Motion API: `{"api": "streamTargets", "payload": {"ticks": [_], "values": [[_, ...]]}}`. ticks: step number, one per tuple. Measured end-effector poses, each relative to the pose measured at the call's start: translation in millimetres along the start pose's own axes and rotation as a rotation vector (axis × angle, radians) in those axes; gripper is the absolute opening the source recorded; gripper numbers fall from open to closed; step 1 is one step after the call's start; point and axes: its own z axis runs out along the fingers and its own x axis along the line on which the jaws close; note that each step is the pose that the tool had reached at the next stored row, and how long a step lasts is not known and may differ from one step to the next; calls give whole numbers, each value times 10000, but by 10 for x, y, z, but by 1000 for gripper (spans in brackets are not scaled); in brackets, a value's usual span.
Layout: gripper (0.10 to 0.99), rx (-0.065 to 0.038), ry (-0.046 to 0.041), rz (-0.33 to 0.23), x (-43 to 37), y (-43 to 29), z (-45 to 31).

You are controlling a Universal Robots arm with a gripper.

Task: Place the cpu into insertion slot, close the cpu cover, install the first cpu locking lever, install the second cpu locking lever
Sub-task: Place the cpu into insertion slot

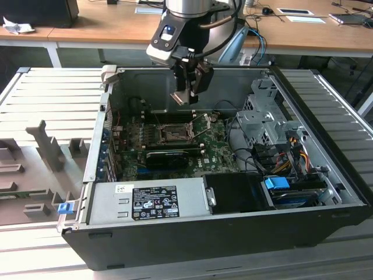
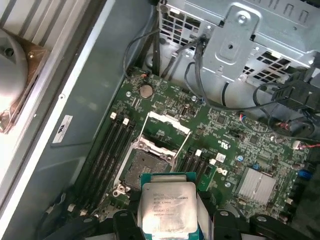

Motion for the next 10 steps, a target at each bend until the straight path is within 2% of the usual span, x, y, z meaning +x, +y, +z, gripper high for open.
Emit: {"api": "streamTargets", "payload": {"ticks": [10], "values": [[529, -6, -107, 1271, 0, -1, 19]]}}
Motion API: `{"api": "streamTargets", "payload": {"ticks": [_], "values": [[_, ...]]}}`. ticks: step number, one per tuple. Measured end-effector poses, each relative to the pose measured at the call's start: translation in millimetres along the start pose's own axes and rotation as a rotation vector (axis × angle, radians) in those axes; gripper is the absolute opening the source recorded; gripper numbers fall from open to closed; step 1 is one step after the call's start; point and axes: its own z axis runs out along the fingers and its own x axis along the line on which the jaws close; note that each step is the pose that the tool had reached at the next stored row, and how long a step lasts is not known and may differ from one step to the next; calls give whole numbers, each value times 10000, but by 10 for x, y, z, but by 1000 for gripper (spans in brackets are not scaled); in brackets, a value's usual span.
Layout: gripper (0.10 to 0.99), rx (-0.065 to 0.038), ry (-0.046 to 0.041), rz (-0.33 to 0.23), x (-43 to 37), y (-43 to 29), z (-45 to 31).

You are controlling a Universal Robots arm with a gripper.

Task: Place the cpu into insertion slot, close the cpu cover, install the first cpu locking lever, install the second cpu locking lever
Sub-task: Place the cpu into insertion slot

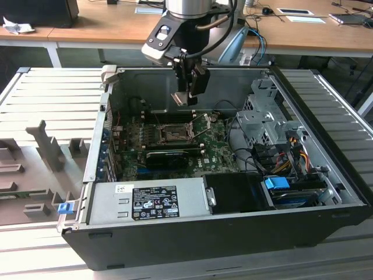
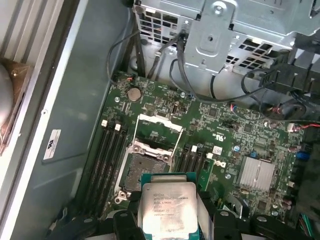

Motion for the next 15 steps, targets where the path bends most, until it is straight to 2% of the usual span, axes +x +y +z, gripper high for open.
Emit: {"api": "streamTargets", "payload": {"ticks": [7, 15], "values": [[529, 1, -58, 558, 0, -1, 9], [529, -5, -122, 1453, 1, -2, 42]]}}
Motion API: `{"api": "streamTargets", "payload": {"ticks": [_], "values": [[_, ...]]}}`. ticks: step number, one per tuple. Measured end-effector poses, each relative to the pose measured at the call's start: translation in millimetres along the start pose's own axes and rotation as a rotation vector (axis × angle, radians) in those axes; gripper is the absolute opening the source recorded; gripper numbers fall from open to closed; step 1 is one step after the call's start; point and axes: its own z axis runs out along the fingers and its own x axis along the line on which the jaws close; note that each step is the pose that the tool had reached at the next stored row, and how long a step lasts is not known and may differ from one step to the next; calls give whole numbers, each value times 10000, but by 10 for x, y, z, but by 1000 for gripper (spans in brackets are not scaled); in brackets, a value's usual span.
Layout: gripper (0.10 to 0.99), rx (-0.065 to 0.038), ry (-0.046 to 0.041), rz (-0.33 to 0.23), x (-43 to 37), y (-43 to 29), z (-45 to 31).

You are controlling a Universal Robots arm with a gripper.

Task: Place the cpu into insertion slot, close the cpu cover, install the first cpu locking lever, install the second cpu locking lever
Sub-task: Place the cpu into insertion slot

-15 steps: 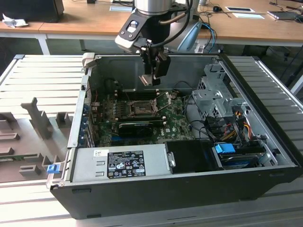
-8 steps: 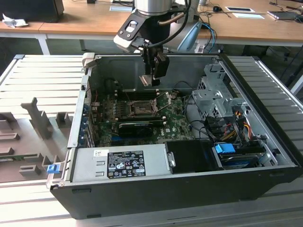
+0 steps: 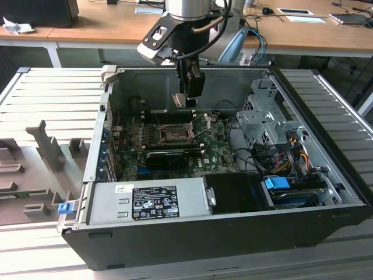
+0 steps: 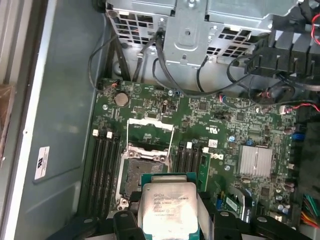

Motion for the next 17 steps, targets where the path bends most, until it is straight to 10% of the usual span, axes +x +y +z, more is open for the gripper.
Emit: {"api": "streamTargets", "payload": {"ticks": [17], "values": [[529, -3, -17, 233, 2, -30, 81]]}}
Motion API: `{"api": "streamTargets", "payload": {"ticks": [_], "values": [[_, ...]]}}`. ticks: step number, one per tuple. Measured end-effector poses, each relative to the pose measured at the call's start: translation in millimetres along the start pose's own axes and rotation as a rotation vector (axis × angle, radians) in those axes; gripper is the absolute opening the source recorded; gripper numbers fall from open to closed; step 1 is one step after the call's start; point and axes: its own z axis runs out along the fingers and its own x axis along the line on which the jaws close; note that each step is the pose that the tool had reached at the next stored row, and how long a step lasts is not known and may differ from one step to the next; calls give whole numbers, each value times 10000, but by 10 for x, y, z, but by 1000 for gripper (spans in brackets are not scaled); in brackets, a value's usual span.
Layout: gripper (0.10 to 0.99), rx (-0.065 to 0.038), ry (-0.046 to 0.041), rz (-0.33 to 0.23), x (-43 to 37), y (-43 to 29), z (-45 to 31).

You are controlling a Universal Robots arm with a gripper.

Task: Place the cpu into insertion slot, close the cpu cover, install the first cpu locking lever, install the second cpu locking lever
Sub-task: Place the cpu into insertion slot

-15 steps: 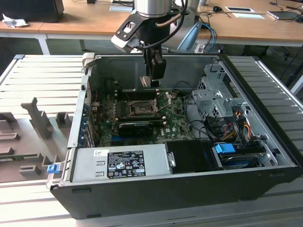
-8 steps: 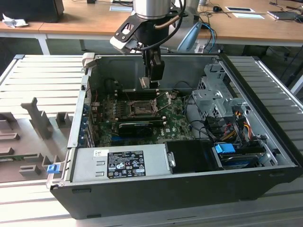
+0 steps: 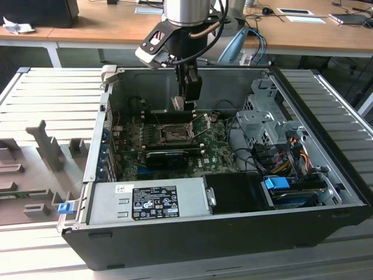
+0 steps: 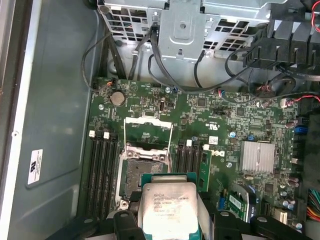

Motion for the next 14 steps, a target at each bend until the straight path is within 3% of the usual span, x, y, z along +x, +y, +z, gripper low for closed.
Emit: {"api": "streamTargets", "payload": {"ticks": [9, 12, 14], "values": [[529, -3, 4, 8, 0, -6, 22], [529, -1, 1, 17, 6, -34, 83], [529, -3, -21, 343, 5, -36, 127]]}}
